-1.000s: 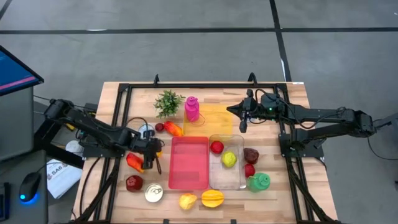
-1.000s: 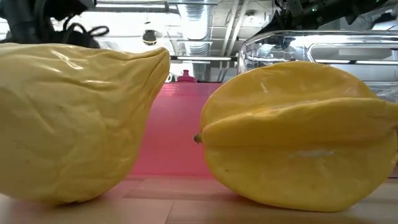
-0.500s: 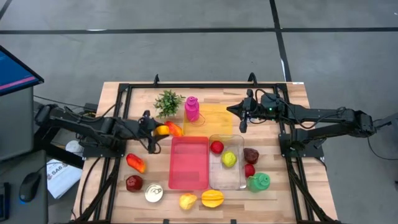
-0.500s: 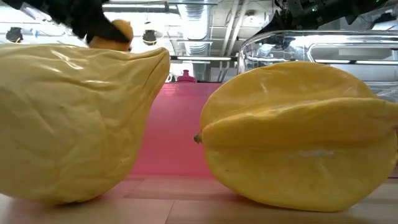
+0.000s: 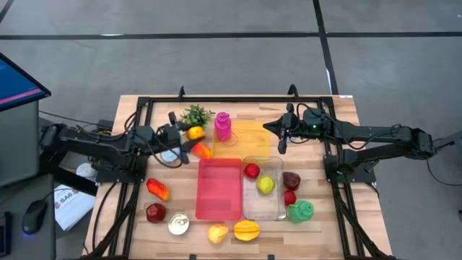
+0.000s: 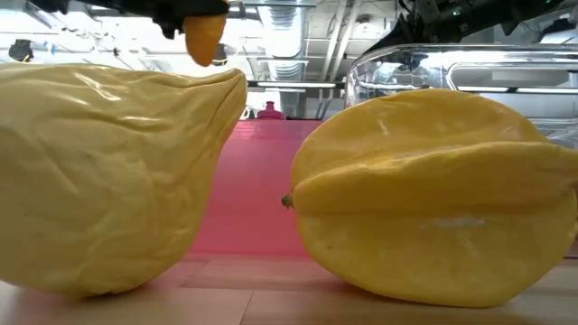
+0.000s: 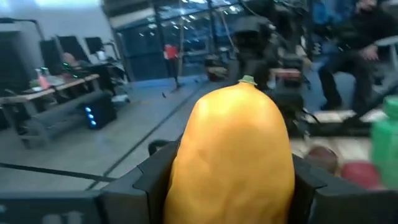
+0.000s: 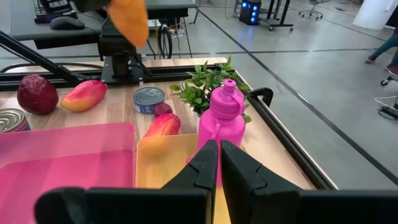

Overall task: Pick & Place Food Item
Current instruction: Put the middle mango on the center into the transparent bin

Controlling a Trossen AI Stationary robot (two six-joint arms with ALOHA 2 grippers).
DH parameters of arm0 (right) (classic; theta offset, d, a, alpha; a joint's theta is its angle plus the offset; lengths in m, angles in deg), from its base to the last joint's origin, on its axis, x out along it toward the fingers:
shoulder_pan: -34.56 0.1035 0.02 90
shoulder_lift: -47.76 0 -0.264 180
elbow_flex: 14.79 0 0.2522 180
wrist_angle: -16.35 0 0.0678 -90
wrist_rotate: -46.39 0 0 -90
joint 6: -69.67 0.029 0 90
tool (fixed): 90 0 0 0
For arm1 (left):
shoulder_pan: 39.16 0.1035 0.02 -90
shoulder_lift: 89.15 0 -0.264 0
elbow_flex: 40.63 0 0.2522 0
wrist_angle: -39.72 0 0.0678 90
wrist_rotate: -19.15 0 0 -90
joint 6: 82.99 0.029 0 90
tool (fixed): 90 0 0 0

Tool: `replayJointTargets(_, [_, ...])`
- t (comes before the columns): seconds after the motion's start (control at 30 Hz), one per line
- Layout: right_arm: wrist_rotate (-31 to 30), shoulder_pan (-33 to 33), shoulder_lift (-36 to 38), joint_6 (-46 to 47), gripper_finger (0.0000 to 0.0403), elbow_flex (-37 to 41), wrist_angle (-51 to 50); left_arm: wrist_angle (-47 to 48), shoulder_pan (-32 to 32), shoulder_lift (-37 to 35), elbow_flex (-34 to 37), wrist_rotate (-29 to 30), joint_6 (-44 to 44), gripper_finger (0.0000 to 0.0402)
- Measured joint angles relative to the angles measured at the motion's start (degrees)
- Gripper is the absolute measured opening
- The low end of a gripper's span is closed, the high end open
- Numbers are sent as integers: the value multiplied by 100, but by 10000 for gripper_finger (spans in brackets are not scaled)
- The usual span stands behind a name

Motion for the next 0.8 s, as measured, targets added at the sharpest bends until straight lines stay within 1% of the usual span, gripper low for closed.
replayJointTargets(0.13, [0,0,0,4,14,0,17,-904,278,530,0,-53,-1,186])
replayJointTargets(0.2, [0,0,0,4,14,0,17,-1290,427,825,2,-264,-2,186])
replayJointTargets(0.27, [0,0,-2,4,14,0,21,-1732,601,1123,2,-690,-18,186])
replayJointTargets(0.4, [2,0,-154,4,14,0,176,-2522,982,1619,2,-1844,-249,186])
replayJointTargets(0.5, [0,-4,-420,4,14,-4,621,-2993,1237,1892,2,-2465,-473,186])
replayJointTargets(0.6, [1,-4,-802,4,14,-2,1252,-3208,1418,2088,2,-2792,-619,186])
replayJointTargets(0.8, [2,-4,-1549,133,14,-2,2599,-3410,1516,2280,2,-3048,-659,186])
